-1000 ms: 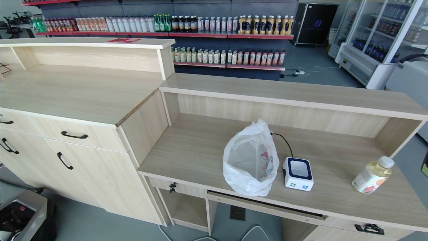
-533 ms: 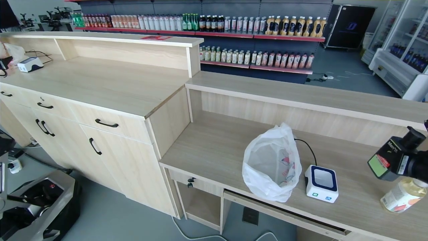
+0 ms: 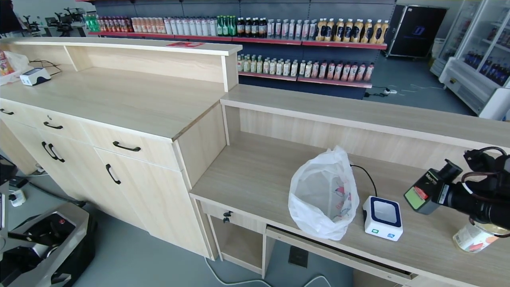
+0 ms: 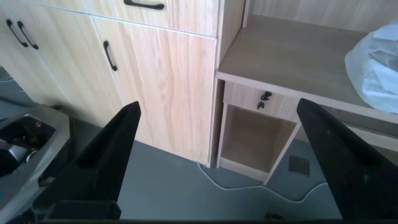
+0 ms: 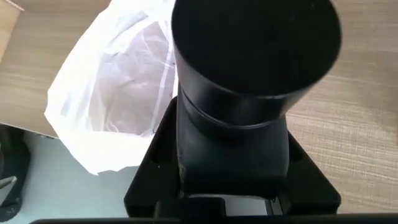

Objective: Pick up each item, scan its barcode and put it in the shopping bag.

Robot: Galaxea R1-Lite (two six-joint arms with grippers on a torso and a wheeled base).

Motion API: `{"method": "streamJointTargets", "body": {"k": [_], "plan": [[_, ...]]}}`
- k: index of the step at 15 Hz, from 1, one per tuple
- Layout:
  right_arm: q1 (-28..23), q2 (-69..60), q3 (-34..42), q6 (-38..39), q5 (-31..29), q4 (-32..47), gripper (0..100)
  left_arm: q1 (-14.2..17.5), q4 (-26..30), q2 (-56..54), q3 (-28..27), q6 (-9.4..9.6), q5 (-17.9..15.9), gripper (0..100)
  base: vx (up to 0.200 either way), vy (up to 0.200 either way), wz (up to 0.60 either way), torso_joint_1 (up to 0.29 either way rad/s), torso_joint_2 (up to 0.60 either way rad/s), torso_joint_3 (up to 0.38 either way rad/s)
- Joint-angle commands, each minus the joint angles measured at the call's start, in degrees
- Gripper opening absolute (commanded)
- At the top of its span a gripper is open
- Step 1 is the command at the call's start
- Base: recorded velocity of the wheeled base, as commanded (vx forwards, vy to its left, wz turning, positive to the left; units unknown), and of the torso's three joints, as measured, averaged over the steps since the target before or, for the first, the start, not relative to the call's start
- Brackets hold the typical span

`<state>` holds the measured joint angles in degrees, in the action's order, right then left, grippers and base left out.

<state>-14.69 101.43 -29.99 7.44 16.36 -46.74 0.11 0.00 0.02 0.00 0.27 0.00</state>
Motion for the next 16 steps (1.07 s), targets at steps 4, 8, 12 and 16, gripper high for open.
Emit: {"method": "streamJointTargets", "body": {"k": [4, 8, 12, 16], "plan": [[-1.0, 7.6, -4.1, -0.5, 0.1, 0.2, 0, 0.0, 0.0, 0.0, 0.0, 0.0, 0.0, 100, 0.0, 0.0, 0.0, 0.0, 0.0, 0.0], [-1.2, 11.6, -7.5, -0.5, -0.1, -1.1, 0, 0.0, 0.0, 0.0, 0.0, 0.0, 0.0, 100, 0.0, 0.0, 0.0, 0.0, 0.0, 0.0], [-1.1, 13.3, -7.7, -0.3, 0.3, -1.2, 0, 0.0, 0.0, 0.0, 0.0, 0.0, 0.0, 100, 0.0, 0.0, 0.0, 0.0, 0.0, 0.0], [-0.6, 15.0, -7.8, -0.4, 0.8, -2.3, 0, 0.0, 0.0, 0.0, 0.0, 0.0, 0.0, 100, 0.0, 0.0, 0.0, 0.0, 0.0, 0.0]]}}
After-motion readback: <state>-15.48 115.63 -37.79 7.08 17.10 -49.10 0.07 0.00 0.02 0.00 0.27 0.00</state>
